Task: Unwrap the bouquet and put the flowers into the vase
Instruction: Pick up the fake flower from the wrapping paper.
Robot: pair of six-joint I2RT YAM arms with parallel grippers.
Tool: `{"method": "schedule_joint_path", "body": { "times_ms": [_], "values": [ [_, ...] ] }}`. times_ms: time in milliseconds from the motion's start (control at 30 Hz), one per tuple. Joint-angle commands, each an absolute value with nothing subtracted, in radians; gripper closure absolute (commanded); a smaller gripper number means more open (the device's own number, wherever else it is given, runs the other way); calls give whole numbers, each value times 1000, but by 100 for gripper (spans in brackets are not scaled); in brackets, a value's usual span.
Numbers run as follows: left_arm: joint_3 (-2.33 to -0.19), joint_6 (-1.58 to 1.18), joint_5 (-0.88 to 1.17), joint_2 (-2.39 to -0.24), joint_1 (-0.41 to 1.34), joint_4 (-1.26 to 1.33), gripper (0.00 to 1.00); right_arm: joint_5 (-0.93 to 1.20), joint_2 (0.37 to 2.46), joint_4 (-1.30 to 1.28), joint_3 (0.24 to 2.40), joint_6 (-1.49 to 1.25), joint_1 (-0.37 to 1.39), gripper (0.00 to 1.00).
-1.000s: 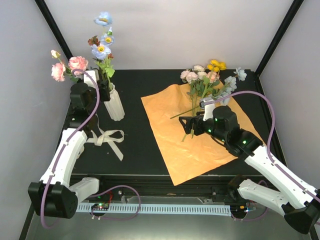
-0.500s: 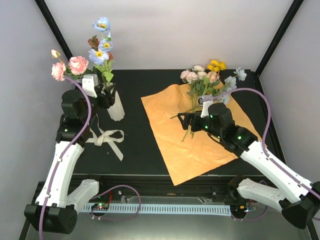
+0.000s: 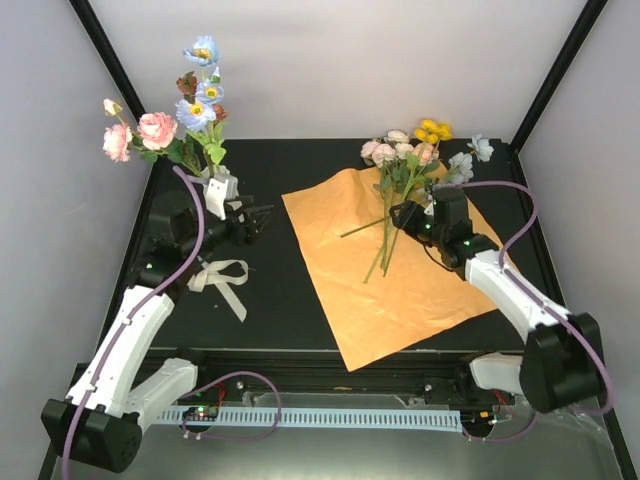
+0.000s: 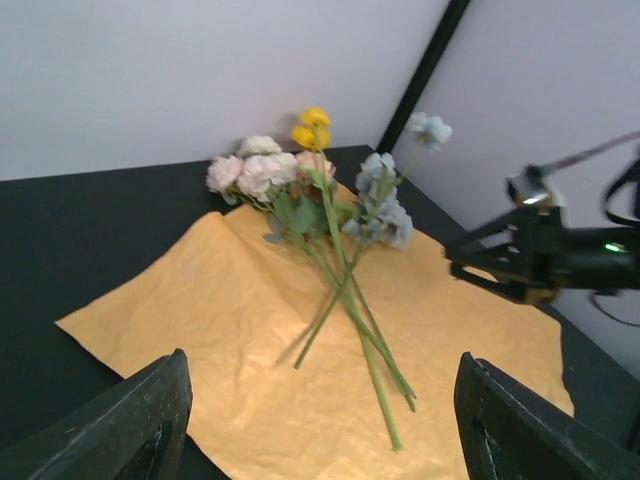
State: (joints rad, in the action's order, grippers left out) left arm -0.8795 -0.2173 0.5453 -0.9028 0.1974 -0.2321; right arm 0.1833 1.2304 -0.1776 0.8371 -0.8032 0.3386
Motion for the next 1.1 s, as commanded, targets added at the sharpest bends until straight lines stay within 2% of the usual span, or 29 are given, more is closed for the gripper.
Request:
{"method": "schedule_joint_path", "body": {
  "times_ms": [0,200,233,300,333,600,800,1067],
  "values": [
    [-871,-192,605,-907,253,-224,26,267,1338,-2,797,-940,246,43],
    [-795,-166,604,-905,345,-251,20,308,1527,125,861,-991,137,47],
    [-781,-164,608,-900,356,-249,17,322,1560,142,876,-1007,124,47],
    [-755,-154,609,-893,371,-249,2,338,1620,186,904,-1034,107,49],
    [-748,-147,604,-891,373,-253,1,329,1650,190,919,-1046,102,50],
    [-743,-113,598,-881,376,-313,1,295,1807,249,980,-1145,57,52],
    [-742,-119,596,-871,376,-310,1,308,1902,244,1040,-1186,53,47],
    [-737,-123,593,-855,376,-306,1,313,1975,283,1080,-1205,51,48]
  ]
}}
